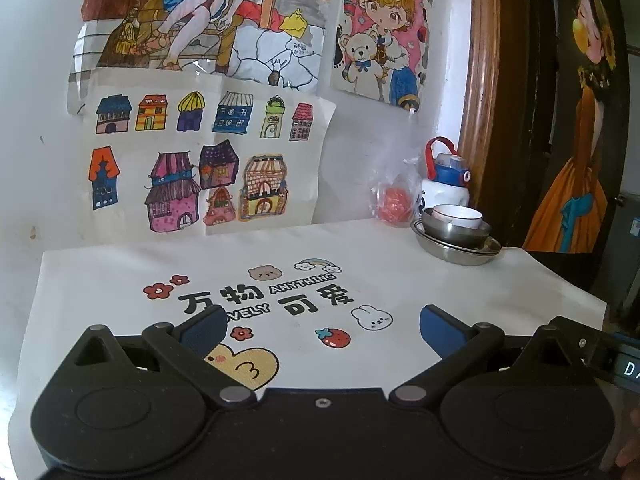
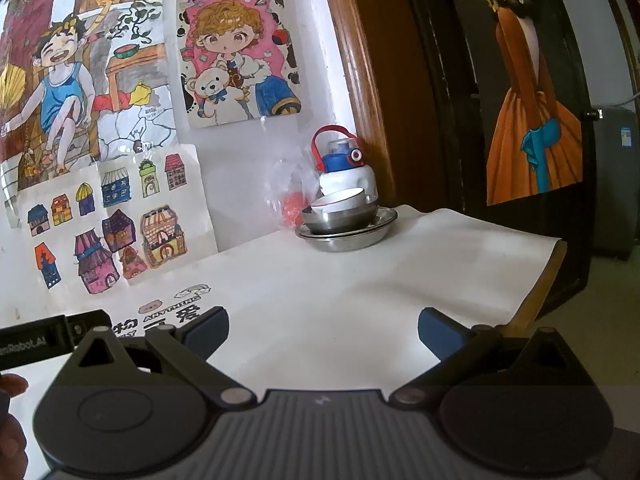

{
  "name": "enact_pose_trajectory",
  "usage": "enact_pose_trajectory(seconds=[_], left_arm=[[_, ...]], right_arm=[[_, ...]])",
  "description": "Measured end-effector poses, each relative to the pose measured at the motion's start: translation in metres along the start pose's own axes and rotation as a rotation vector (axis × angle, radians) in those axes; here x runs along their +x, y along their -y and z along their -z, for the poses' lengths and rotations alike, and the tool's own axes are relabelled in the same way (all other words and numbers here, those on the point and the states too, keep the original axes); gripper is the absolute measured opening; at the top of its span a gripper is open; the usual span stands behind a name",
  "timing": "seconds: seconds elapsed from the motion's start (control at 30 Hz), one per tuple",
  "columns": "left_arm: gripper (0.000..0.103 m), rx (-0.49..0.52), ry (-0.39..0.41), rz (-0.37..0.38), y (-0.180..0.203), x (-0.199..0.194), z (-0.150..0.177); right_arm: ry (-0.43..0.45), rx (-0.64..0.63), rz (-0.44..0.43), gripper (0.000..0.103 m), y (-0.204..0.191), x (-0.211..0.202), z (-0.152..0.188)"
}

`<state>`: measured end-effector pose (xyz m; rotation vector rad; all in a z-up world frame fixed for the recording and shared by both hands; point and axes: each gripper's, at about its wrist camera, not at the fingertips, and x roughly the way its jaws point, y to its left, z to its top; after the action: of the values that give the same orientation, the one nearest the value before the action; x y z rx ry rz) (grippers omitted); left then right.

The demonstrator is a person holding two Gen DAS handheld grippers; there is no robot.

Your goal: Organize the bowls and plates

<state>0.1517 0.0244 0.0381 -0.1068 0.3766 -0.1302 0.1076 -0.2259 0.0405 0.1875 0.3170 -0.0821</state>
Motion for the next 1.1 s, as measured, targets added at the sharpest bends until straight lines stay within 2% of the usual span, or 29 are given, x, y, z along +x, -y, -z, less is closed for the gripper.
enact_pose_trajectory(seconds=[0.37, 1.1], left_arm=[[0.102, 0.001, -0.028, 0.001, -0.0003, 0.0043, 0.0033], [0.102, 0.028, -0.048, -0.011, 0.0032, 0.0081, 0.0066]], right_arm=[[0.012, 0.008, 0.030, 0.103, 0.0071, -0.0029, 0.0013], [0.007, 0.015, 0.023, 0.103, 0.0053, 0.0004, 0.0038]])
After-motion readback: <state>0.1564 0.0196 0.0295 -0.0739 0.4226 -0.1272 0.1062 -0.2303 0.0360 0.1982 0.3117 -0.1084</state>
